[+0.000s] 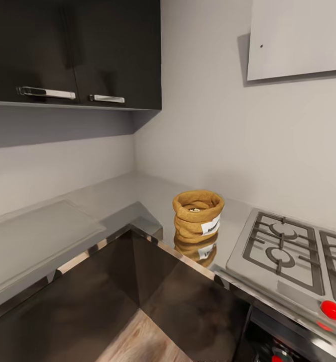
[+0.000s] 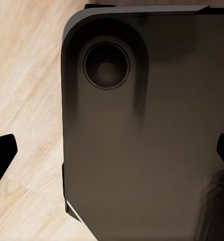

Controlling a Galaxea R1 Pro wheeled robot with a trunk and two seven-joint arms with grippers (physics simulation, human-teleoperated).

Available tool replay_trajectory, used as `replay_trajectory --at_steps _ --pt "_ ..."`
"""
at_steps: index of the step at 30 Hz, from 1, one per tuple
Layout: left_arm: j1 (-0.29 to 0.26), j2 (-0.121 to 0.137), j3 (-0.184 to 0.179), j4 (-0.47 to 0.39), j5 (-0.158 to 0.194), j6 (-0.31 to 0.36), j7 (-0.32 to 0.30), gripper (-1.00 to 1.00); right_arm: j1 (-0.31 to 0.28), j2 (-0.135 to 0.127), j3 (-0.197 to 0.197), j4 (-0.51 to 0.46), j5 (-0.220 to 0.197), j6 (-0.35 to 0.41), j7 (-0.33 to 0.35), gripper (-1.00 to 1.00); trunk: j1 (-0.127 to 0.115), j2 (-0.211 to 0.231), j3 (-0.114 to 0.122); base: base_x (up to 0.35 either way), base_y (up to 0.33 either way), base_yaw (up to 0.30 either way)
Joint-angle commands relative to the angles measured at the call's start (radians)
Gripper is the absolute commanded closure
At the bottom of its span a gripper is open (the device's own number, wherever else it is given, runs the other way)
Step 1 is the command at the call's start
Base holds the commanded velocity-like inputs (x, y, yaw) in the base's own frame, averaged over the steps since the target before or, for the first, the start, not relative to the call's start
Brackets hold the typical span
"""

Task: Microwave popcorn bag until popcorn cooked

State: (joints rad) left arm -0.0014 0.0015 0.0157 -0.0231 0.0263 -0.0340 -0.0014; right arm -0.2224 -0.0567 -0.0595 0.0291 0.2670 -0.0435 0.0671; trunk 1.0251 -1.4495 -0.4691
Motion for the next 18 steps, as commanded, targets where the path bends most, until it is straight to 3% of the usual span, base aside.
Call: replay_trajectory --at_steps 1,18 --pt "0.0 0.0 0.001 0.0 0.003 -0.003 0.0 -1.0 -0.002 0.0 -0.006 0.003 0.008 -0.004 0.002 -1.0 0.0 -0.001 -0.001 0.0 0.0 -0.245" --pt "0.0 0.0 0.001 0.0 0.003 -0.003 0.0 -1.0 -0.002 0.0 -0.006 0.003 0.005 -0.004 0.002 -1.0 0.0 -0.001 -0.001 0.0 0.0 -0.248"
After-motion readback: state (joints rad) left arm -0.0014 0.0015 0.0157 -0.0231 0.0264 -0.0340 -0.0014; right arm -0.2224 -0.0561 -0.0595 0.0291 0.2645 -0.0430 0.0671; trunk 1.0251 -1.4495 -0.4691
